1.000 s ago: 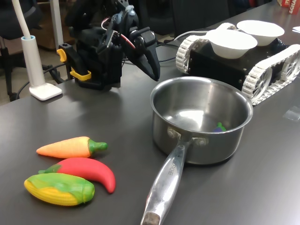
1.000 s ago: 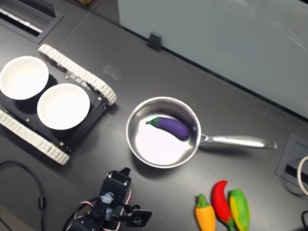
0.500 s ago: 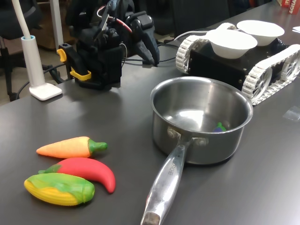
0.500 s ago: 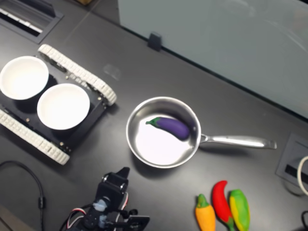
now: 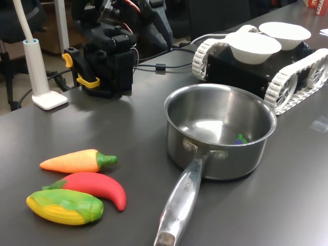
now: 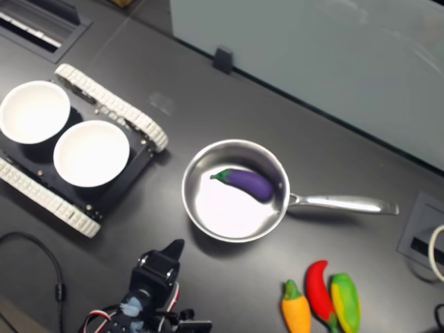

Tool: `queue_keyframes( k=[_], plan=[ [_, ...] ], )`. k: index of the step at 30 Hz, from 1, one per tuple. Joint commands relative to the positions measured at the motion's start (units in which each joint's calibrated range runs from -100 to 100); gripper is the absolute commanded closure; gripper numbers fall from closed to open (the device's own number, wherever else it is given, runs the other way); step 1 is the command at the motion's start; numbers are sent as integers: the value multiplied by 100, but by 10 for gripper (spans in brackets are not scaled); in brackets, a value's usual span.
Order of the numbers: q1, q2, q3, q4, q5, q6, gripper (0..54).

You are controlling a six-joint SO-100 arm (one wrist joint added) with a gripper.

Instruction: Pick up the chilli and place them in the pan

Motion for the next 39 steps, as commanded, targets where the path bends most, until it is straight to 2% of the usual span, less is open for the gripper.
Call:
queue_keyframes(
  k=[1,5,11,26,31,39],
  plan=[
    [216,324,-801,59,29,-18,533],
    [262,341,-1246,76,20,-10,533],
    [767,636,-1927,85,15,-10,530],
    [1960,2028,-4072,85,-171,-44,526],
    [2682,2500,-4653,85,-176,-287,524],
    [3393,2880,-5389,76,-181,-506,522]
  ],
)
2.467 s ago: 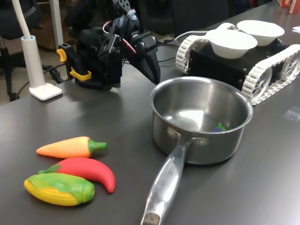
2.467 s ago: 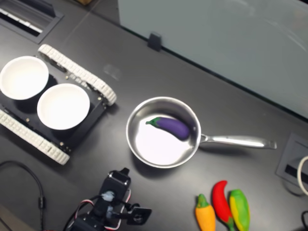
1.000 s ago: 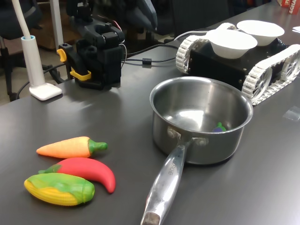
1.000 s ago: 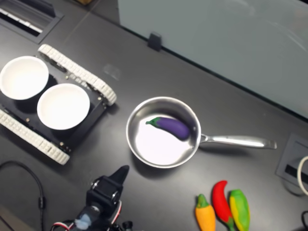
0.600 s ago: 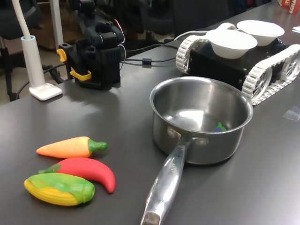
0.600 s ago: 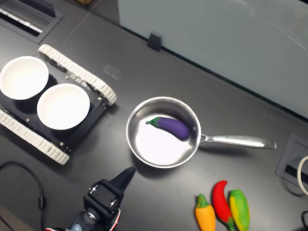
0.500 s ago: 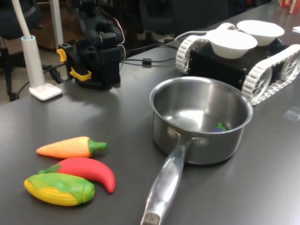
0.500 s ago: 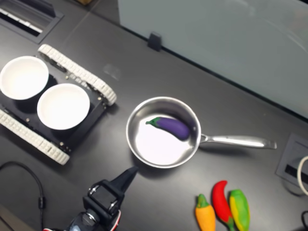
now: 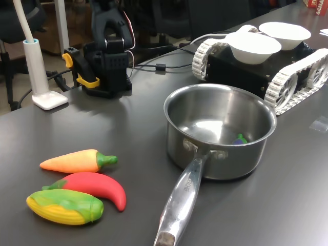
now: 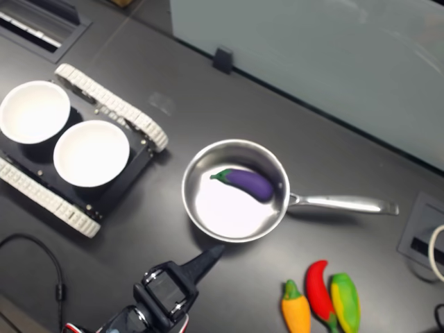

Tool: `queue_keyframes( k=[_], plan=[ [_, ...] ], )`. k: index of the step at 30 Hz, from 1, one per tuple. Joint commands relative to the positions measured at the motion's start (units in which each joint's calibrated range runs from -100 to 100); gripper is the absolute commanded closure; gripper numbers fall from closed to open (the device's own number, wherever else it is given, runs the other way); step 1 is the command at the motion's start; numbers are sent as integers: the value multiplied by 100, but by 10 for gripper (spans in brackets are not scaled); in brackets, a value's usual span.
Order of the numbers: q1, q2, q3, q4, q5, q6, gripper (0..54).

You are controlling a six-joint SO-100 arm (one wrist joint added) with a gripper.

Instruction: Pick up the chilli and place them in the pan

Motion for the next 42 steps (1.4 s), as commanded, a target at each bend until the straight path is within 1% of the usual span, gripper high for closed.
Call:
queue_keyframes(
  k=[1,10,17,24,30,34,42],
  plan=[
    [436,354,-684,51,-49,-137,521],
    [1067,1012,-1402,34,-73,-255,517],
    [1583,1704,-1811,-222,-88,-280,516],
    [2065,2092,-1765,-631,-59,-305,511],
    [2592,2514,-1711,-913,-54,-599,509],
    [2741,2809,-1693,-990,-39,-750,505],
    [2902,3366,-1593,-1211,-34,-893,497]
  ],
)
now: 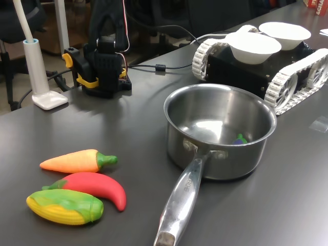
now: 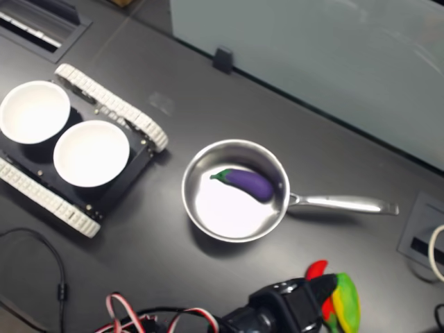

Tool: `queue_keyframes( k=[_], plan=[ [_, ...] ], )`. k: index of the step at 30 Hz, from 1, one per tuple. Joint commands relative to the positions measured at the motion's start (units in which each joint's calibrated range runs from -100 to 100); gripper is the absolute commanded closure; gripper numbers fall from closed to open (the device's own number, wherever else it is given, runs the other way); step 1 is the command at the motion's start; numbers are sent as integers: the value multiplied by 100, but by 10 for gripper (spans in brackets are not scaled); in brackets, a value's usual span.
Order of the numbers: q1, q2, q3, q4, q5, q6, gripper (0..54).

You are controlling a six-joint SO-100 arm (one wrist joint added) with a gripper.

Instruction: Pick up the chilli and place them in the pan

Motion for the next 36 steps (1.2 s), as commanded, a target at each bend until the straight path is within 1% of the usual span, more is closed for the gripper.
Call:
queue_keyframes(
  k=[1,8,11,15,18,21,25,28,30,33,36],
  plan=[
    [131,268,-118,-395,-10,-85,493],
    [245,631,55,-617,15,-102,466],
    [245,724,110,-626,73,-110,435],
    [257,850,173,-609,-5,-110,380],
    [245,909,282,-626,-10,-110,364],
    [234,960,428,-617,-93,-110,331],
    [188,1002,618,-626,-83,-110,325],
    [188,1036,773,-626,-112,-110,303],
    [188,1044,882,-626,-147,-110,271],
    [200,1061,1055,-626,-142,-102,256],
    [223,1146,1191,-626,-127,-102,255]
  ],
)
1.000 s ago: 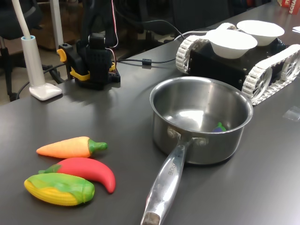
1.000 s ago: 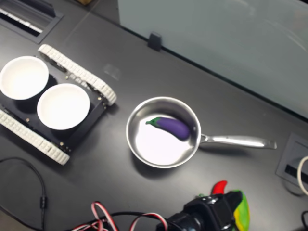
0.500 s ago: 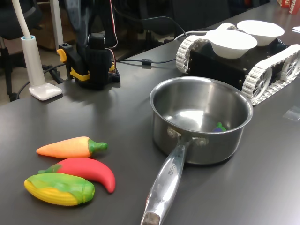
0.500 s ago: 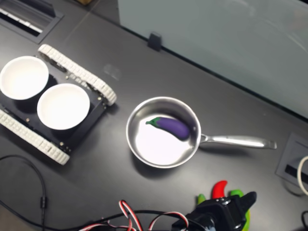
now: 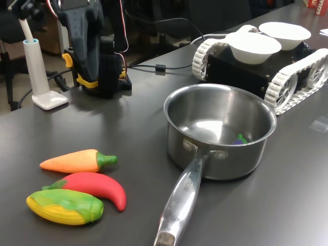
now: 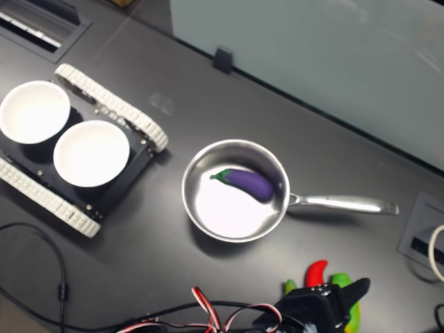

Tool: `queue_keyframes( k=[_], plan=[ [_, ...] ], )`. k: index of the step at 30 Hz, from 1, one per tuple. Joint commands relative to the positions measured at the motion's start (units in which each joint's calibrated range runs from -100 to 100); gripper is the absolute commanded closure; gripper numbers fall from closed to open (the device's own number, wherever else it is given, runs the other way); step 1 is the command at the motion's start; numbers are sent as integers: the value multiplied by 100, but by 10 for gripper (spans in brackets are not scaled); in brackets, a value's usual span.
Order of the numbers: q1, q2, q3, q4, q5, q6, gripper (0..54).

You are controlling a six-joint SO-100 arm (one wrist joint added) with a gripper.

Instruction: Pick up the chilli and place them in the pan

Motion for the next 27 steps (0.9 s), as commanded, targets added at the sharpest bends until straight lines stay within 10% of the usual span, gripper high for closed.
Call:
queue_keyframes(
  k=[1,27],
  plan=[
    [47,18,-3,-337,-34,-65,256],
    [81,237,1505,-959,-59,-57,262]
  ],
)
